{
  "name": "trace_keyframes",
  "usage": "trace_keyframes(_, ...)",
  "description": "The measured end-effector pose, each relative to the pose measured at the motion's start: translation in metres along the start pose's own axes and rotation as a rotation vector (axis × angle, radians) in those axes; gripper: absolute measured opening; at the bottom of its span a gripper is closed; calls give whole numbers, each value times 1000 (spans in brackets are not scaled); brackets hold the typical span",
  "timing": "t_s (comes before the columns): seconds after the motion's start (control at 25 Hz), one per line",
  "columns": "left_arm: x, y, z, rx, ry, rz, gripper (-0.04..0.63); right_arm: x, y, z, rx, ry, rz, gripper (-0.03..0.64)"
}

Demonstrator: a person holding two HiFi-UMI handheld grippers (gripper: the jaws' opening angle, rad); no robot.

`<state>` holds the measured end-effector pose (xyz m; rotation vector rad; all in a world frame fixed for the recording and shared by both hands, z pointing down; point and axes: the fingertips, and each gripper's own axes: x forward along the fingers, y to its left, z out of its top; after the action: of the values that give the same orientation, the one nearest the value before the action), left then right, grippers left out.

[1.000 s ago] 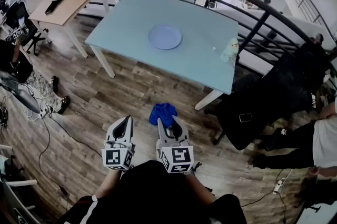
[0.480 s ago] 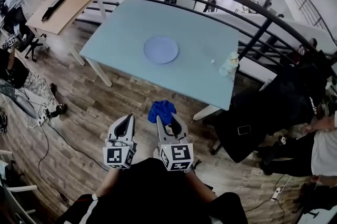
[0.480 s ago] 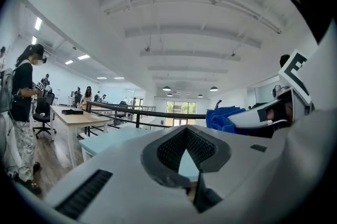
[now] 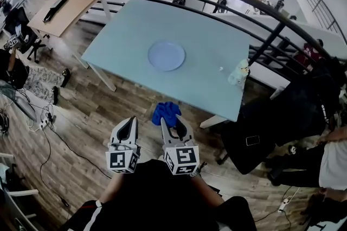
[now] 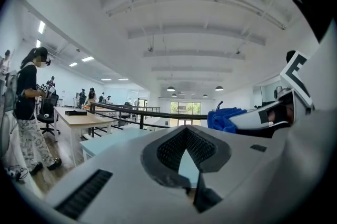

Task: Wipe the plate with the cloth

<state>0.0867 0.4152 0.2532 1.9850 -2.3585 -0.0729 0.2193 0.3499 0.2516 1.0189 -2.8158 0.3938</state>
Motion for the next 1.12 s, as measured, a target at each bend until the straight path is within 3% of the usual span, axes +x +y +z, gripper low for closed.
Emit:
trace_keyframes(0.6, 43, 2, -2, 4, -2, 13, 2, 34, -28, 6, -11, 4, 11, 120)
trace_keyframes(1.12, 117, 19, -4, 1, 6, -72, 0, 85, -58, 21, -7, -1, -78, 120)
